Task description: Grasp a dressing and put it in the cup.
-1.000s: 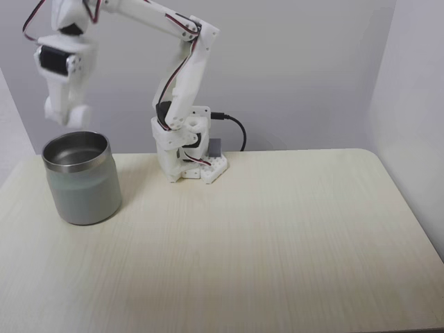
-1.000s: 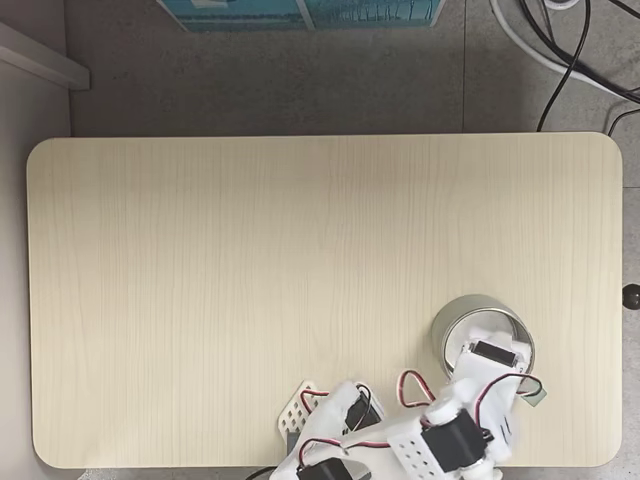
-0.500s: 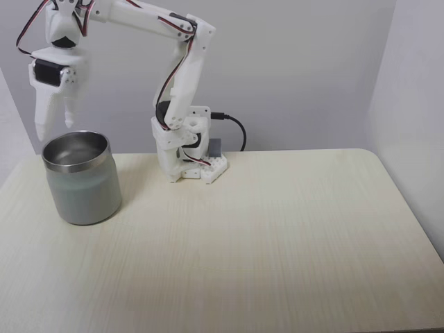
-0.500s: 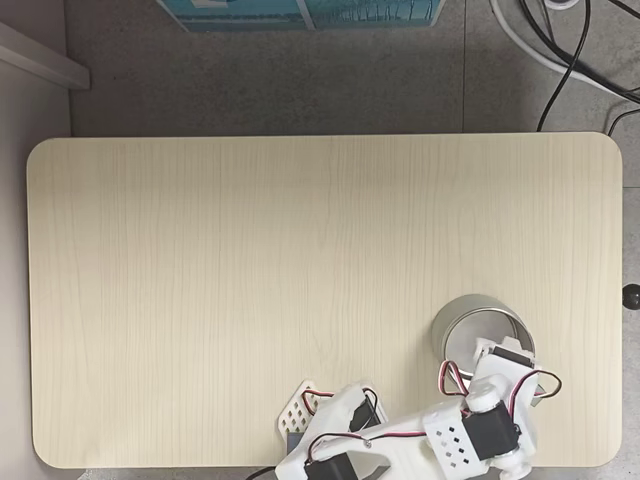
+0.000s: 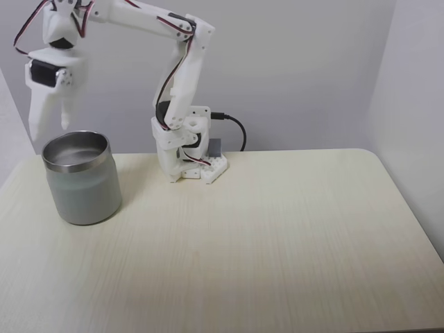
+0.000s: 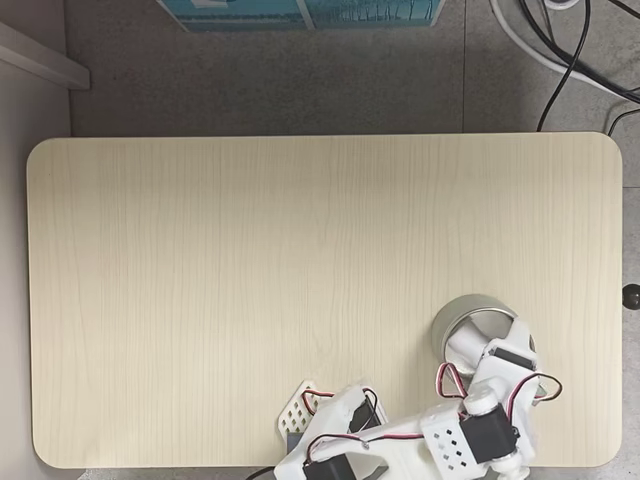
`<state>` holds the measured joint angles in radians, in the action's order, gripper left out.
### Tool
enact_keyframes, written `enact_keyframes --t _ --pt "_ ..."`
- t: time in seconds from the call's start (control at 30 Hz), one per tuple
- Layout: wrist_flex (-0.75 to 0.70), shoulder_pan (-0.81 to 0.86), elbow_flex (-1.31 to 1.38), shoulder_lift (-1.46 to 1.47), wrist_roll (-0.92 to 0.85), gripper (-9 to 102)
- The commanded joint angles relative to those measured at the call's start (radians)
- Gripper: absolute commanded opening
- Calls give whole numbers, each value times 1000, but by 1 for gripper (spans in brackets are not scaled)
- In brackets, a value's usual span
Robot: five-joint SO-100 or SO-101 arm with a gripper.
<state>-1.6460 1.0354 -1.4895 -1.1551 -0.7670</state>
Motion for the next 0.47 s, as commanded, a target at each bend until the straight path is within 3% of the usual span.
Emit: enact_keyframes --t 0.0,0.43 --pt "23 -14 -34 -2 9 27" --pt "91 -72 89 109 14 26"
